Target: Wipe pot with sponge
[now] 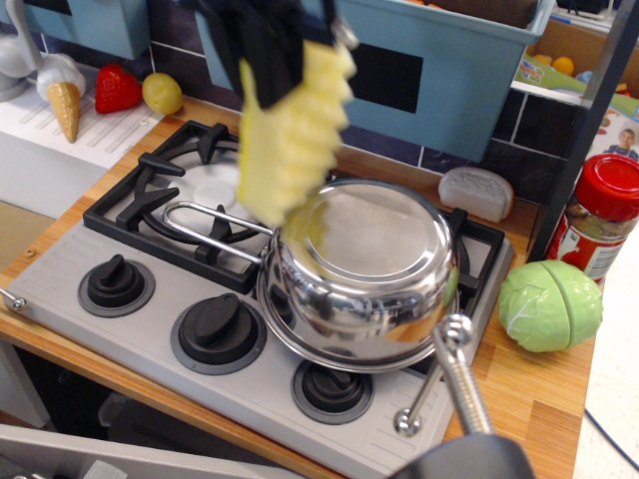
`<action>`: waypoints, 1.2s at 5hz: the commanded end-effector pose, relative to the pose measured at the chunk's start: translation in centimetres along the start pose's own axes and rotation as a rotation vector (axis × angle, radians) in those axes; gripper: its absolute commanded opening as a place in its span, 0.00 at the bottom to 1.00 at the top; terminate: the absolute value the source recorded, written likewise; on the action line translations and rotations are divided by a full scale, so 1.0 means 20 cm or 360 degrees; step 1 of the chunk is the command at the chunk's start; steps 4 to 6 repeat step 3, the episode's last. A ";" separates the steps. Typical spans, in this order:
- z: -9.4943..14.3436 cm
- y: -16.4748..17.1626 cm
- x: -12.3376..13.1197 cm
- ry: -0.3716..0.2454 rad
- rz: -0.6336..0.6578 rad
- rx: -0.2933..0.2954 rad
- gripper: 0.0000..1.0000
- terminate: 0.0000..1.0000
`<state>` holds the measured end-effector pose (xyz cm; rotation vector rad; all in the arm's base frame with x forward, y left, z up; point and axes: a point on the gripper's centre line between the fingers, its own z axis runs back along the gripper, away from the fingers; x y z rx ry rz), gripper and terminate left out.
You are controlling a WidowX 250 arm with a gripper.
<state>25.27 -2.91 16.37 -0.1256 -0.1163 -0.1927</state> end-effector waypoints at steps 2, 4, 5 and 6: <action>-0.08 -0.23 -0.10 -0.0094 -0.0029 -0.0027 0.00 0.00; -0.07 -0.37 -0.16 -0.0189 -0.0043 -0.0136 0.00 1.00; -0.07 -0.37 -0.16 -0.0189 -0.0043 -0.0136 0.00 1.00; -0.07 -0.37 -0.16 -0.0189 -0.0043 -0.0136 0.00 1.00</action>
